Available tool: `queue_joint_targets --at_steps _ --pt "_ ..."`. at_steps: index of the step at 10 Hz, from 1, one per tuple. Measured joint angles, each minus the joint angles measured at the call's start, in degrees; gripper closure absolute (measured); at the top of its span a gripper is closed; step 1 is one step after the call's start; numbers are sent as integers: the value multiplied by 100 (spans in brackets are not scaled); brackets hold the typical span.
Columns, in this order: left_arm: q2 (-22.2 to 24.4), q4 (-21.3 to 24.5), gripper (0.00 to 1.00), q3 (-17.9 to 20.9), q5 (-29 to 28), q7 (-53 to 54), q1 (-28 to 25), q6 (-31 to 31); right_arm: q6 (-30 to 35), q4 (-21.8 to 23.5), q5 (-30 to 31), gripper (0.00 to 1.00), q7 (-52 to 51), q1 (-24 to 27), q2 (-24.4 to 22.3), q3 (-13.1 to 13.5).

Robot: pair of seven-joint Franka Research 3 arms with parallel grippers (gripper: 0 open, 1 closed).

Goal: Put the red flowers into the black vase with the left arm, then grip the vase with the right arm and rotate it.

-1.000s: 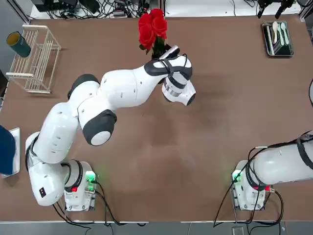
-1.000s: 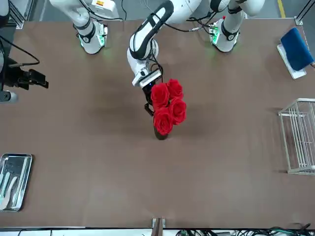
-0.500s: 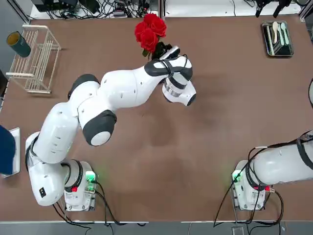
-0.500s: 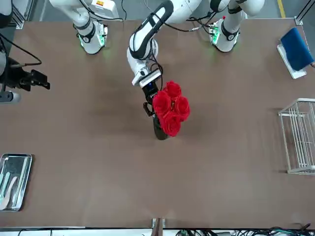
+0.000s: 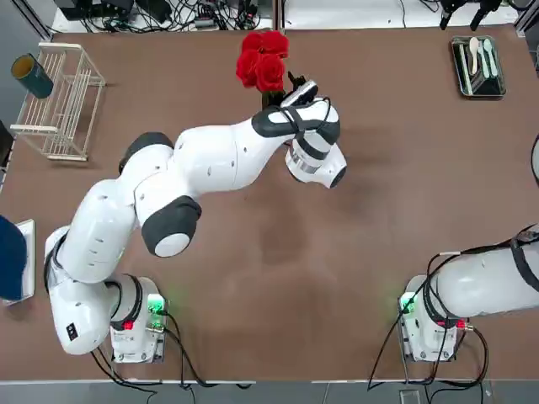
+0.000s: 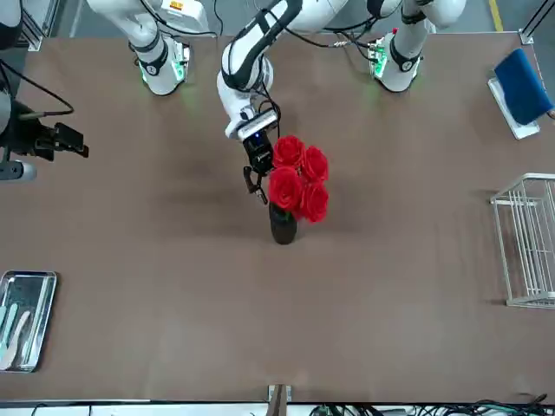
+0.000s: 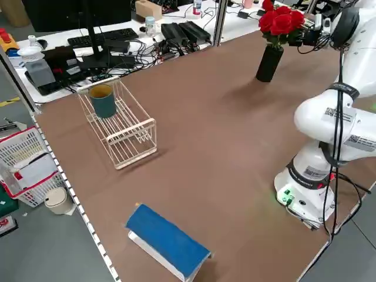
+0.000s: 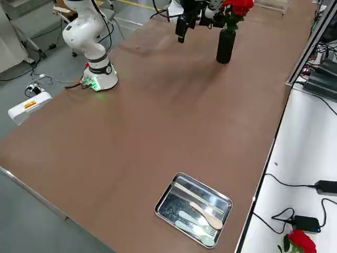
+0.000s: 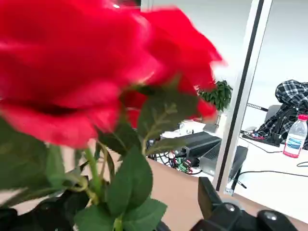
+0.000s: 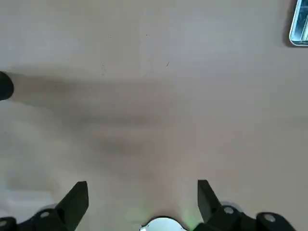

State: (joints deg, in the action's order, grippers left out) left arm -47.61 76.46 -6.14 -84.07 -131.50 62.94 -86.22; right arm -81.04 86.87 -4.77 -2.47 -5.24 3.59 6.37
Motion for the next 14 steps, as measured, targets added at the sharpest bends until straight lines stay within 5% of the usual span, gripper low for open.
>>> queue_joint_targets --at_steps 10,14 --pt "67 -190 1 -471 183 128 11 299 0 1 -264 0 -5 -13 1 -12" --pt "755 -456 0 -792 898 608 16 437 -6 2 -701 0 -5 -36 6 -19"
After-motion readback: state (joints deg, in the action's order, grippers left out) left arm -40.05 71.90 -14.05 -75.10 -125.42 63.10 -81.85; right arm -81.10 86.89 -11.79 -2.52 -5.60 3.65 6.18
